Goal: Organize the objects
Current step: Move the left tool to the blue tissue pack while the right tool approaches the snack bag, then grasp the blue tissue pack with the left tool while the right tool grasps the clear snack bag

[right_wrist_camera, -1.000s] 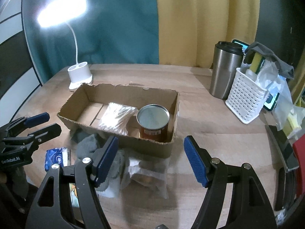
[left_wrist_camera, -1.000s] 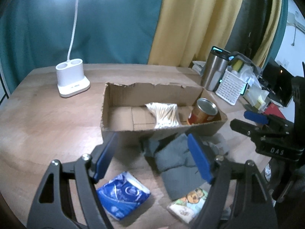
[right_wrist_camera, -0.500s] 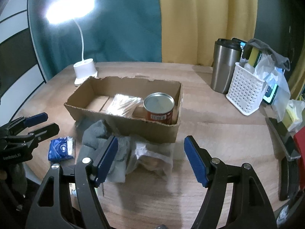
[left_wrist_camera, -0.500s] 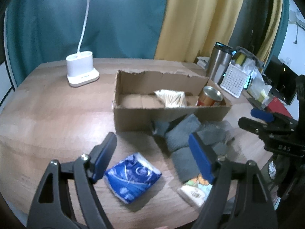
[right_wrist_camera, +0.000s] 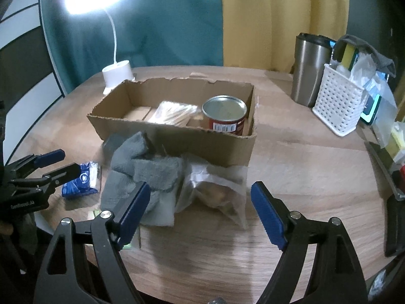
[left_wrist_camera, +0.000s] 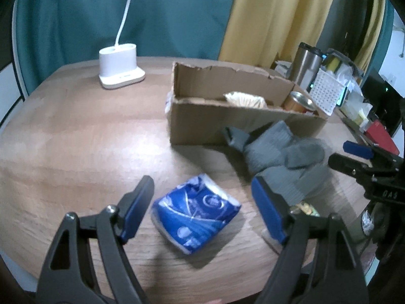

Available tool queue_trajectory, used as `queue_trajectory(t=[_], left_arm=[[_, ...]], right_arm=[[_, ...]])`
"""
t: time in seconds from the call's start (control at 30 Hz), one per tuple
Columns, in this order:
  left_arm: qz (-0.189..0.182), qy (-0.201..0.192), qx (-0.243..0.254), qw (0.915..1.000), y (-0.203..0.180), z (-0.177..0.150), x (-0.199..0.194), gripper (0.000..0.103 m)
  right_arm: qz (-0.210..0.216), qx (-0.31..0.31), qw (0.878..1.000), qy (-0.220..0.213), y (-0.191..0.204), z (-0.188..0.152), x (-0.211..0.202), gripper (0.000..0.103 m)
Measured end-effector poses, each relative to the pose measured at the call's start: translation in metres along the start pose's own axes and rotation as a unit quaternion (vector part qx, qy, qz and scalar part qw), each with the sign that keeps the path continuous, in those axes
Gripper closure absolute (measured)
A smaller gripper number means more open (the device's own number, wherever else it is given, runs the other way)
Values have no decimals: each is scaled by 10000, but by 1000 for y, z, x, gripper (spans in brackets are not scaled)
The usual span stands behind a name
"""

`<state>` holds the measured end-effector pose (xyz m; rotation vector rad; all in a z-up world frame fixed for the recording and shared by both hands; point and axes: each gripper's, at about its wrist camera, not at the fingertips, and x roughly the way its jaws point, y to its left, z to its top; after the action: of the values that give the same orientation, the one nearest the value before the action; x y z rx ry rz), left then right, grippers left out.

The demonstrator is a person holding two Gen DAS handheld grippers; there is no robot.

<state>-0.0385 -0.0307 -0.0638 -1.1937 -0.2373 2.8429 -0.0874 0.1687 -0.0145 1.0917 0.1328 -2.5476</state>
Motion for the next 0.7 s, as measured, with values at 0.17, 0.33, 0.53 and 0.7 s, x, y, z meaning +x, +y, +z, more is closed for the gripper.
queue_trajectory(t=[0.17, 0.33, 0.53, 0.7], left_arm=[[25, 151, 47, 9999, 1, -7, 8, 22], [87, 185, 192, 9996, -2, -13, 11, 19], [164, 283, 514, 9981, -11, -16, 21, 4], [353, 326, 596, 9971, -8, -14, 23, 4]], right_arm=[[20, 54, 10000, 46, 0, -1, 8, 19], [-26, 304, 9995, 31, -13, 3, 12, 19], [-122, 439, 9989, 105, -27, 5, 20, 19], [-53, 486, 9985, 234, -29, 4, 30, 19]])
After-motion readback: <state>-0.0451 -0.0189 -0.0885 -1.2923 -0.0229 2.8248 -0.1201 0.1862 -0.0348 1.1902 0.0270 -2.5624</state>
